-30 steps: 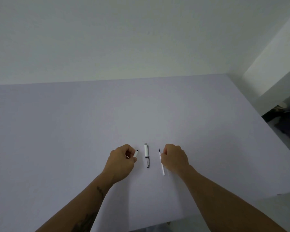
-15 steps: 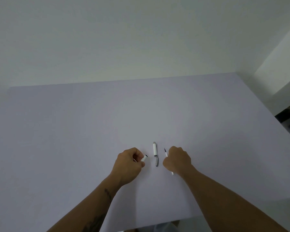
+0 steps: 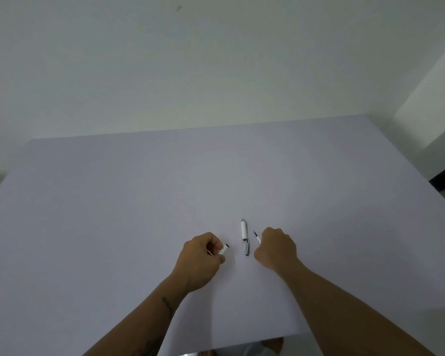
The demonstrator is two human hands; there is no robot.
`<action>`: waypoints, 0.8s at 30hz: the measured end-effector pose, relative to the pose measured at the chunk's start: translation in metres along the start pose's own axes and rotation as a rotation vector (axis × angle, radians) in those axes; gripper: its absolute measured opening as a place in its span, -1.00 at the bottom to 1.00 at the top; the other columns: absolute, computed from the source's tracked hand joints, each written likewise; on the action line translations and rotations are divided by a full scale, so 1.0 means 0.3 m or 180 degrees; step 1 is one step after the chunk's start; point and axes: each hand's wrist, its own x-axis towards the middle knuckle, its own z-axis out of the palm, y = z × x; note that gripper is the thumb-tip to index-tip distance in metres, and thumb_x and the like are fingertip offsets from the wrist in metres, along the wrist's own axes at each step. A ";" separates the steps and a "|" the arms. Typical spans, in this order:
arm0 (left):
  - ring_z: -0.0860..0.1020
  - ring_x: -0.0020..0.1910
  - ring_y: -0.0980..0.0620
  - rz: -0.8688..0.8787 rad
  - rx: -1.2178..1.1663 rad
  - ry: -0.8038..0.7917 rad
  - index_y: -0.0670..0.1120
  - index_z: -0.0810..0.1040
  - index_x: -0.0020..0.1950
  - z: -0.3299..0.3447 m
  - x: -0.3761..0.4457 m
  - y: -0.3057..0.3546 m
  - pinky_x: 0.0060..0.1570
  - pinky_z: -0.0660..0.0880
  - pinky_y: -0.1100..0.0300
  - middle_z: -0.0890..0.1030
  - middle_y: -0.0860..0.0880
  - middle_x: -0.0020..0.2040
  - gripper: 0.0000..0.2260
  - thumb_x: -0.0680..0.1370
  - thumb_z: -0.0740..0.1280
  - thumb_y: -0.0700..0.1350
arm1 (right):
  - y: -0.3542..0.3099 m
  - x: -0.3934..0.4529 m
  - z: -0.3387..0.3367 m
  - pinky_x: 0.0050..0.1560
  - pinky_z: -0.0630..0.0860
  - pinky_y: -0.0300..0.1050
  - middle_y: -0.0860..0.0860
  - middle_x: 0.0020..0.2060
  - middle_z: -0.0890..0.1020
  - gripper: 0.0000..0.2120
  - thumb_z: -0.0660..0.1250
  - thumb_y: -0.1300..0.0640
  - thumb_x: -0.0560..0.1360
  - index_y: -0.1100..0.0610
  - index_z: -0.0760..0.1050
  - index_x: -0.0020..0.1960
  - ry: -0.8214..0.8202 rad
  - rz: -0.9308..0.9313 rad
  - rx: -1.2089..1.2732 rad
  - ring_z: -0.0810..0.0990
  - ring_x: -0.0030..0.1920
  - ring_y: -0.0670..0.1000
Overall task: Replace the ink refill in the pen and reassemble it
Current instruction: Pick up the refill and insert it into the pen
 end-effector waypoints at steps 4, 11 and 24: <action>0.53 -0.29 0.10 -0.0001 -0.0007 -0.0032 0.04 0.55 -0.18 0.002 -0.011 -0.004 -0.29 0.49 0.31 0.59 0.04 -0.22 -0.84 0.44 0.46 -0.20 | -0.015 -0.002 -0.011 -0.18 0.42 -0.14 0.05 -0.08 0.56 -0.91 0.26 0.18 0.40 0.09 0.35 -0.16 -0.0069 -0.0058 -0.0108 0.62 0.00 0.13; 0.49 -0.37 0.07 -0.0030 -0.0450 0.0105 -0.04 0.55 -0.18 -0.024 -0.009 0.035 -0.36 0.45 0.28 0.57 0.01 -0.26 -0.88 0.44 0.44 -0.22 | -0.054 0.008 -0.149 -0.35 0.29 -0.17 -0.05 -0.48 0.41 -0.78 0.29 0.11 0.35 0.06 0.31 -0.43 -0.0344 0.0099 0.1669 0.37 -0.41 0.03; 0.51 -0.26 0.07 0.0071 -0.0628 0.0158 0.03 0.56 -0.18 -0.029 0.003 0.119 -0.28 0.46 0.29 0.58 0.02 -0.21 -0.86 0.46 0.45 -0.20 | -0.167 -0.089 -0.286 -0.44 0.42 -0.21 -0.01 -0.49 0.43 -0.71 0.29 0.20 0.53 0.04 0.49 -0.37 0.0030 -0.0110 0.4010 0.37 -0.43 -0.02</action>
